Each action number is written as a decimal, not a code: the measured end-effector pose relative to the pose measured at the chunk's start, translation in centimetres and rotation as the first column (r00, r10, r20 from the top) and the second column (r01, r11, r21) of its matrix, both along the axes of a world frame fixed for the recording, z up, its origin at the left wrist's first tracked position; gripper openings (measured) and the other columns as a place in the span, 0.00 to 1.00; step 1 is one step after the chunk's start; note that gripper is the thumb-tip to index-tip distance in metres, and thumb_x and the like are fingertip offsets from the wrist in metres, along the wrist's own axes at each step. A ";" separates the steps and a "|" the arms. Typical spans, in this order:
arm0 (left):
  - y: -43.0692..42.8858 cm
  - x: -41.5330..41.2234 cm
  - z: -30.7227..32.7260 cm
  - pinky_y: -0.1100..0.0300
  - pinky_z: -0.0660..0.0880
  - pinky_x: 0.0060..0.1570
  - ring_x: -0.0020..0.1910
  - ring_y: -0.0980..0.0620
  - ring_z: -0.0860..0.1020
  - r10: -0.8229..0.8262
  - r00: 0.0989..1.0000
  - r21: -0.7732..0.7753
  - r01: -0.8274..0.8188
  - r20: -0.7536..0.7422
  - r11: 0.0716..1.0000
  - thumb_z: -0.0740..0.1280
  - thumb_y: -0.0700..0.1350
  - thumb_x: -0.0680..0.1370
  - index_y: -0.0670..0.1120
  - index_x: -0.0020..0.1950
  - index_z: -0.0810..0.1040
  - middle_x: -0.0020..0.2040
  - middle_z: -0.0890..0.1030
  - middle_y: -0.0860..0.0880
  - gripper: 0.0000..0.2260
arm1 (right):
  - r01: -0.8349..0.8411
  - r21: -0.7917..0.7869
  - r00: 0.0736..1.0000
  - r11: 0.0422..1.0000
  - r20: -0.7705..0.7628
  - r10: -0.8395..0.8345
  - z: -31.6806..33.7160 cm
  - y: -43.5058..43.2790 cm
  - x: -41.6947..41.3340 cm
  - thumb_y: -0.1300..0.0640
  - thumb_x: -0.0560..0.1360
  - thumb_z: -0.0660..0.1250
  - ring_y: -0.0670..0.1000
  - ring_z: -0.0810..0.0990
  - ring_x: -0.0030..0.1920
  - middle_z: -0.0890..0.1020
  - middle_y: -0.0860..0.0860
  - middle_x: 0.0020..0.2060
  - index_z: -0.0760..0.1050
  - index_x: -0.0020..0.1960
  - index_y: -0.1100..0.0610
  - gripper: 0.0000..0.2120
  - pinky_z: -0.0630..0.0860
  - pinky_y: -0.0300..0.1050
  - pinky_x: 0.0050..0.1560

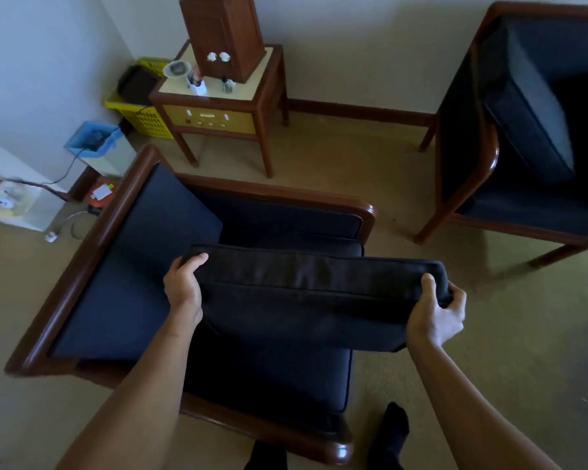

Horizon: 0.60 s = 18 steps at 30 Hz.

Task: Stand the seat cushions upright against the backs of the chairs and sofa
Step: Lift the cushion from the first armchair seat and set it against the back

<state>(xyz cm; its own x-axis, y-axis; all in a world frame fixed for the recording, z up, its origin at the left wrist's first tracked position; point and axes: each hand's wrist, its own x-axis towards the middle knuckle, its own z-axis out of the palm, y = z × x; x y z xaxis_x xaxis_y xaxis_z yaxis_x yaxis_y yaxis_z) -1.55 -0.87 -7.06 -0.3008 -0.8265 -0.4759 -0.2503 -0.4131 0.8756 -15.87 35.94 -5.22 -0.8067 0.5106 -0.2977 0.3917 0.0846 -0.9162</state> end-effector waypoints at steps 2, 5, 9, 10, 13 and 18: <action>1.9 0.7 0.7 0.40 0.81 0.66 0.57 0.43 0.86 0.075 0.997 -0.005 -0.075 0.007 0.997 0.80 0.53 0.64 0.51 0.53 0.89 0.57 0.89 0.47 0.18 | -0.067 -0.002 0.998 0.998 0.006 0.067 0.6 1.0 -1.5 0.43 0.75 0.70 0.53 0.77 0.51 0.80 0.51 0.50 0.76 0.57 0.50 0.15 0.73 0.47 0.52; 4.5 1.8 2.1 0.41 0.81 0.64 0.58 0.42 0.86 0.201 0.979 0.000 -0.201 -0.023 0.980 0.80 0.51 0.65 0.51 0.52 0.89 0.56 0.89 0.47 0.17 | -0.171 -0.015 0.985 0.985 -0.010 0.171 1.8 1.8 -3.8 0.44 0.76 0.70 0.52 0.77 0.50 0.79 0.50 0.49 0.77 0.58 0.51 0.15 0.72 0.46 0.52; 7.7 2.9 3.8 0.44 0.80 0.67 0.58 0.43 0.85 0.336 0.941 -0.022 -0.337 -0.042 0.941 0.79 0.49 0.68 0.50 0.51 0.90 0.55 0.89 0.48 0.12 | -0.309 -0.009 0.950 0.951 -0.039 0.309 3.8 1.6 -7.2 0.45 0.76 0.70 0.51 0.76 0.49 0.79 0.50 0.48 0.77 0.59 0.52 0.15 0.70 0.44 0.50; 8.2 3.2 4.1 0.44 0.80 0.67 0.58 0.44 0.85 0.374 0.926 -0.015 -0.375 -0.047 0.927 0.79 0.48 0.68 0.50 0.51 0.89 0.55 0.88 0.48 0.12 | -0.346 -0.003 0.937 0.938 -0.047 0.346 4.3 1.3 -8.0 0.45 0.76 0.70 0.51 0.76 0.49 0.79 0.50 0.49 0.77 0.59 0.52 0.15 0.70 0.44 0.50; 9.2 4.3 4.6 0.42 0.79 0.67 0.59 0.42 0.84 0.472 0.877 0.018 -0.473 -0.084 0.881 0.81 0.52 0.63 0.51 0.55 0.89 0.58 0.88 0.47 0.20 | -0.446 0.039 0.892 0.894 -0.059 0.447 5.2 -0.5 -10.0 0.44 0.75 0.70 0.52 0.76 0.49 0.79 0.50 0.48 0.77 0.59 0.52 0.17 0.73 0.47 0.53; 10.3 5.5 4.8 0.45 0.78 0.67 0.61 0.44 0.82 0.606 0.786 0.038 -0.606 -0.122 0.794 0.80 0.52 0.68 0.52 0.57 0.88 0.61 0.85 0.49 0.18 | -0.577 0.096 0.810 0.811 -0.058 0.583 5.4 -5.3 -12.9 0.40 0.73 0.69 0.55 0.79 0.51 0.80 0.50 0.48 0.77 0.59 0.51 0.21 0.78 0.54 0.57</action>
